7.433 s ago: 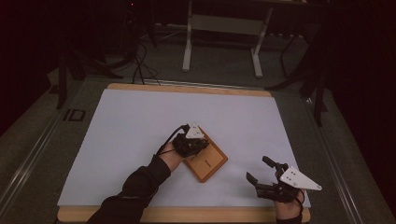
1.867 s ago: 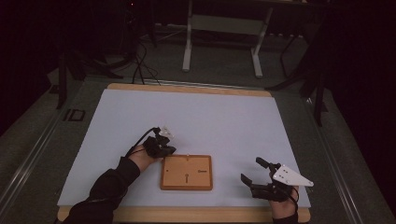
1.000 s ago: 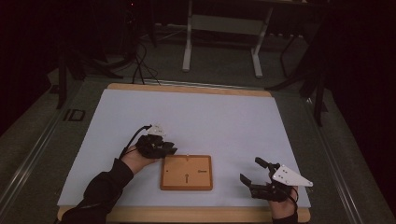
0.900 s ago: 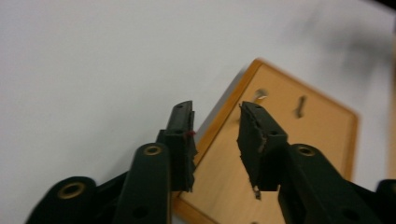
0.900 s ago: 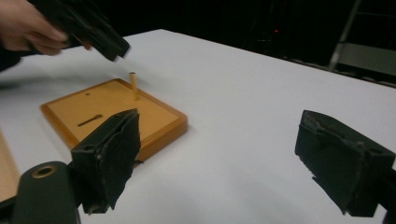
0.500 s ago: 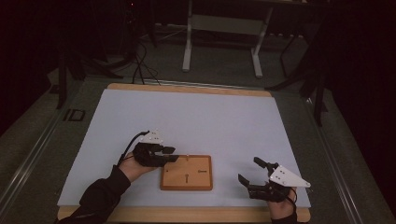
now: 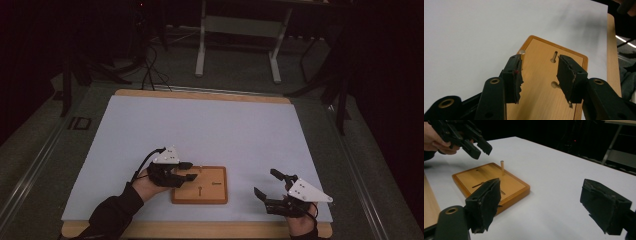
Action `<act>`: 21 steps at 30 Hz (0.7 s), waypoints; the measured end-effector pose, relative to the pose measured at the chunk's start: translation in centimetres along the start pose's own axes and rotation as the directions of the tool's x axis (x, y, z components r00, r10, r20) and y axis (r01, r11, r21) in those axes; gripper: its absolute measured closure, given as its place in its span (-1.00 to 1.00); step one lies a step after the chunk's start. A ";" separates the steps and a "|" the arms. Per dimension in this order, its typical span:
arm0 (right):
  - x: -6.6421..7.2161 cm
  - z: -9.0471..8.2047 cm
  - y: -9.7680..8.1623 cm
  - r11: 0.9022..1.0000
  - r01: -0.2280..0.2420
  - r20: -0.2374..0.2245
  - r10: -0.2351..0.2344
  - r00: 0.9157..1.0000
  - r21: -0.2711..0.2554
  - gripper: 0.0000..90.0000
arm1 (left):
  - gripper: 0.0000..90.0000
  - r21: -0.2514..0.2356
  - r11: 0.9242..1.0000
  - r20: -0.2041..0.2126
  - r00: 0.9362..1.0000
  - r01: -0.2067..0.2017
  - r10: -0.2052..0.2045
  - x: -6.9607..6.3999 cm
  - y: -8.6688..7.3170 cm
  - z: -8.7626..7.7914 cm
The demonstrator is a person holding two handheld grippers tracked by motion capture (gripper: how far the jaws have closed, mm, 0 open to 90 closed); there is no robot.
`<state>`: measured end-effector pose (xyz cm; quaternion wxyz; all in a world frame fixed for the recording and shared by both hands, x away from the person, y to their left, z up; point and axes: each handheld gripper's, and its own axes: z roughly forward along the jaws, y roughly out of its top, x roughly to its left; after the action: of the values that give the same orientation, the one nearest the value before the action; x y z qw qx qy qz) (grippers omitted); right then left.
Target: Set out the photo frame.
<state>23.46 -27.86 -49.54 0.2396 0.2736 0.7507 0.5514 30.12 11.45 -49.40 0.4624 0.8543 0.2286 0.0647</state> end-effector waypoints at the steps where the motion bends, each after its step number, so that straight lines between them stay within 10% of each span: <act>1: 0.0 0.0 0.0 1.000 0.008 0.005 -0.008 1.000 -0.001 -0.64 | 0.21 0.004 1.000 -0.004 1.000 -0.001 0.001 0.0 0.0 0.2; 8: 0.0 0.4 0.0 0.999 0.048 0.008 -0.048 0.999 0.021 -0.70 | 0.24 0.029 1.000 -0.025 1.000 0.007 -0.006 0.5 0.2 2.3; 21: 0.5 0.8 -0.1 1.000 -0.014 -0.060 0.015 0.998 0.020 -0.77 | 0.58 0.029 0.999 -0.047 0.999 -0.017 0.019 1.5 0.4 4.4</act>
<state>23.64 -26.97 -49.91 0.2103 0.2647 0.7609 0.5539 32.98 8.56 -51.69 0.4441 0.8610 0.2326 0.0858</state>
